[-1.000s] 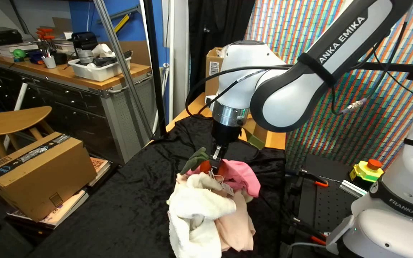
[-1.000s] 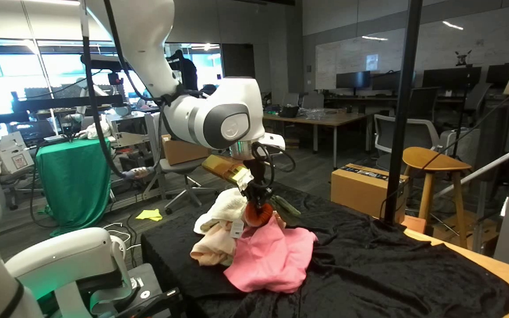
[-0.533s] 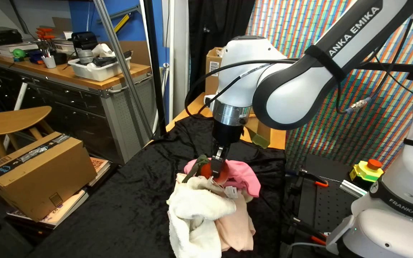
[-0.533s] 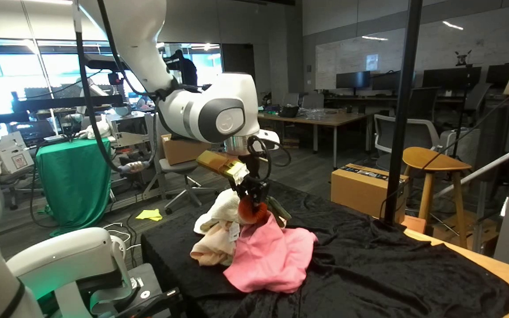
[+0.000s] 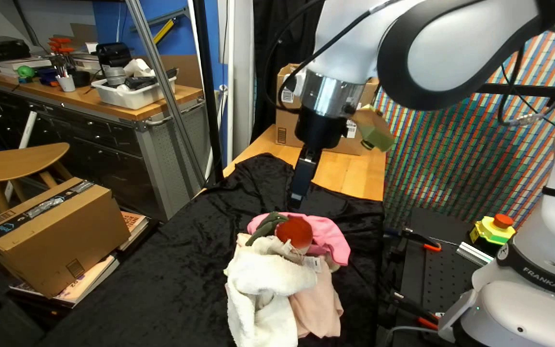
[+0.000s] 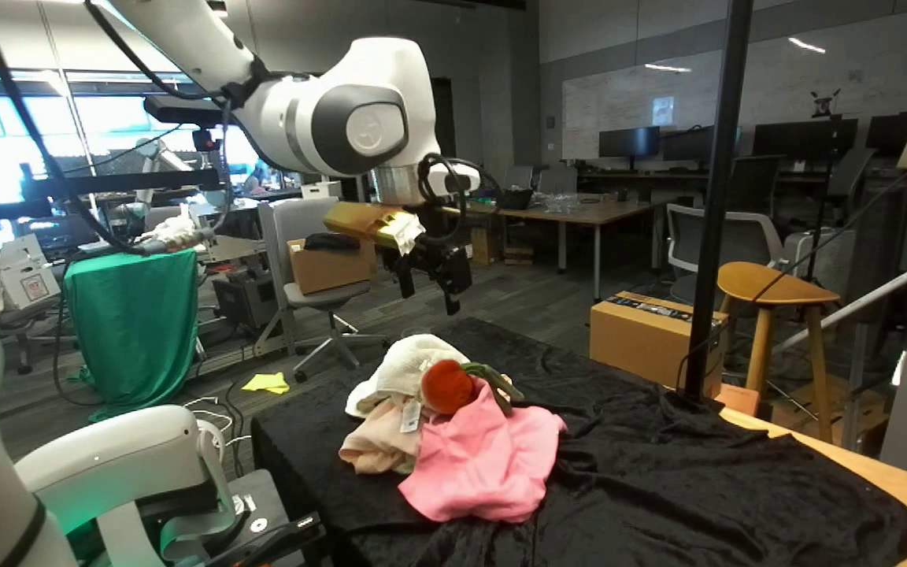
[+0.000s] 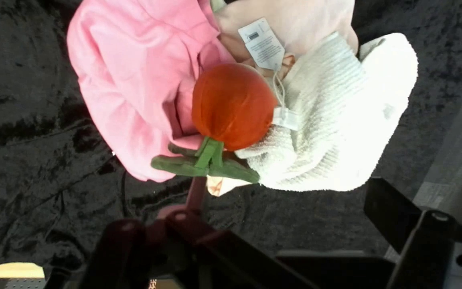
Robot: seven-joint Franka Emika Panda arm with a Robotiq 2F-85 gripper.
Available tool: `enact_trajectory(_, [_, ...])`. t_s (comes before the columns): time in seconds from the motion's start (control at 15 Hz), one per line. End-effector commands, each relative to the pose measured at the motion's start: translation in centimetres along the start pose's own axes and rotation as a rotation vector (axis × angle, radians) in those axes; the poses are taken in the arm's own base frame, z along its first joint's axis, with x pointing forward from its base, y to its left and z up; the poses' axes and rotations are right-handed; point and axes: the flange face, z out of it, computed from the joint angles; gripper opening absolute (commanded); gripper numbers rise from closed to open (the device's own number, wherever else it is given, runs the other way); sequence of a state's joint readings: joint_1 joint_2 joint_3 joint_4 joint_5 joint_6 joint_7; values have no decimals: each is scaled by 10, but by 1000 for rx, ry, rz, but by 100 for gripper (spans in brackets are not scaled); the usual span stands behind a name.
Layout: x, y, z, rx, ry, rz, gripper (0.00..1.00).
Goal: Stack up all the objects on the table
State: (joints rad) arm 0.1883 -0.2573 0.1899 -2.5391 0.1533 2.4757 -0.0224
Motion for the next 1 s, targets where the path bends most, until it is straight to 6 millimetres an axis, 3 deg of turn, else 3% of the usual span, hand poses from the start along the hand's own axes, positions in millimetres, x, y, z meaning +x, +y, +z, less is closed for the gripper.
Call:
enact_trajectory(0.0, [-32,-4,-57,35,50,-25,100])
enact_trajectory(0.33, [-76,-1,-106,35,143,-29,100])
enact_trajectory(0.6, [-109,3,-121,22,249,-21,100])
enact_trajectory(0.67, [-93,0,-139,13,274,-18,100])
enact_trajectory(0.93, [-100,3,-165,8,361,-17,100])
